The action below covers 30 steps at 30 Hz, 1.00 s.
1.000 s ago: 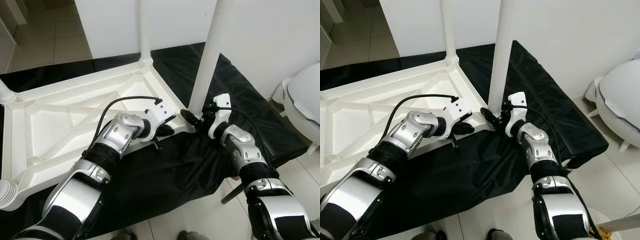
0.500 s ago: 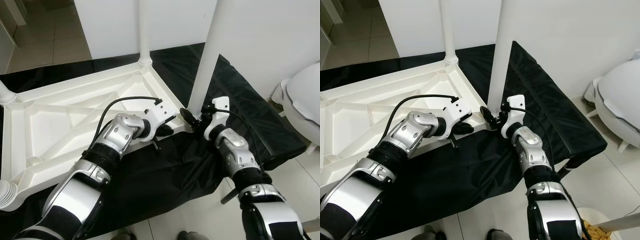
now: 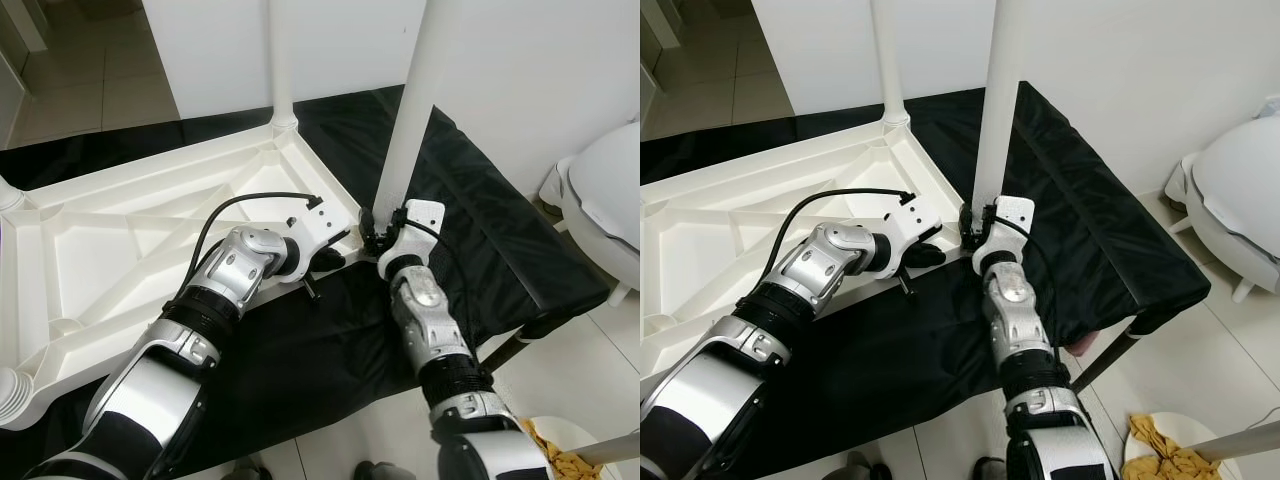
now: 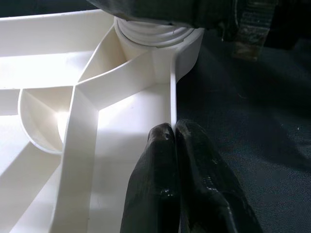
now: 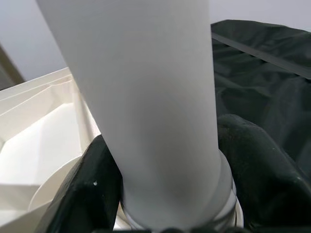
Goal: Building children table
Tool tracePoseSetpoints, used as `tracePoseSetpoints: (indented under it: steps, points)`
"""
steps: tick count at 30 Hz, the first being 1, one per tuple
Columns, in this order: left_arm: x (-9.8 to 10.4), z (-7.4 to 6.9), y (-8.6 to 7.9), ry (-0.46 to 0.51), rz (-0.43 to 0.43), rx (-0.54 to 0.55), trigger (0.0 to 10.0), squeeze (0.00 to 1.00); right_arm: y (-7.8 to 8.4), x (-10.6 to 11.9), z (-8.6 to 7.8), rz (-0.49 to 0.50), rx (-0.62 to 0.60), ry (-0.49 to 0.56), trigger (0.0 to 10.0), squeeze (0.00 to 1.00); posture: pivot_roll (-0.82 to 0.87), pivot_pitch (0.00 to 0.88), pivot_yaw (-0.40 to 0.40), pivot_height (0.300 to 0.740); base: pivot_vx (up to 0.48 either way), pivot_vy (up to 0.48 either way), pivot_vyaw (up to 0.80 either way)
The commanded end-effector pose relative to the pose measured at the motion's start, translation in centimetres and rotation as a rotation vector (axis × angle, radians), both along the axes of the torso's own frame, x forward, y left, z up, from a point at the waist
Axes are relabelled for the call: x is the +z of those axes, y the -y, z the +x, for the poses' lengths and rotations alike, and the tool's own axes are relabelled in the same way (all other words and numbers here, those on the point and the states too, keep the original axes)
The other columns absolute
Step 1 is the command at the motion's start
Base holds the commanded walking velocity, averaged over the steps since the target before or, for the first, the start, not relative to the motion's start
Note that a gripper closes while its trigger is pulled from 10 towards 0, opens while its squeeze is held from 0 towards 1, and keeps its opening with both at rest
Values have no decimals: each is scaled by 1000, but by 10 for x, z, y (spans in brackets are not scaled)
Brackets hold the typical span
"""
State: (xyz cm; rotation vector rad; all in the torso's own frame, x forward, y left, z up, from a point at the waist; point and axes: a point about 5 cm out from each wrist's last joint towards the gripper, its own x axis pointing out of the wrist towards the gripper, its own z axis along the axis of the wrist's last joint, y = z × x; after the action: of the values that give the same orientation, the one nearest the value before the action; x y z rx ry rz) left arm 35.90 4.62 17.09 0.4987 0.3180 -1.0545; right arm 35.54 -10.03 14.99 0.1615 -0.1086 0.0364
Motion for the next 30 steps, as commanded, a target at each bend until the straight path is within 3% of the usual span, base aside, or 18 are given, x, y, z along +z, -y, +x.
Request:
tracePoseSetpoints:
  steps: [1,8,9,10,13,14,24,25,30]
  points:
    - [0,-1,-1,8,7,-12,10000,0,-8,-27,-8,13,13,-131,0,0,-60,109,57,740,0,0,0]
    - [0,-2,-2,8,9,-15,10000,0,-5,-31,-11,-7,18,-144,0,0,-60,103,56,740,0,0,0]
    - [-1,-2,-2,8,9,-14,10000,0,-2,-32,-12,-22,12,-146,4275,0,-58,101,55,740,0,0,0]
    - [-1,-2,-2,8,9,-14,10000,0,-1,-32,-12,-40,16,-137,10000,0,-58,100,56,740,0,0,0]
    - [-1,-2,-3,7,10,-11,10000,0,7,-32,-11,-42,26,-126,10000,0,-58,98,57,740,0,0,0]
    - [-1,-2,-3,8,11,-11,10000,0,10,-30,-10,-42,49,-116,10000,1000,-58,98,58,740,0,0,0]
    - [0,-3,-4,9,10,-15,10000,0,25,-34,-9,-98,201,-112,10000,1000,-49,95,61,740,0,0,0]
    - [0,-3,-4,9,10,-15,10000,0,27,-33,-9,-111,233,-104,10000,0,-49,94,61,740,0,0,0]
    - [0,-3,-4,8,11,-16,10000,0,31,-26,-6,-116,341,-68,10000,0,-48,95,61,740,0,0,0]
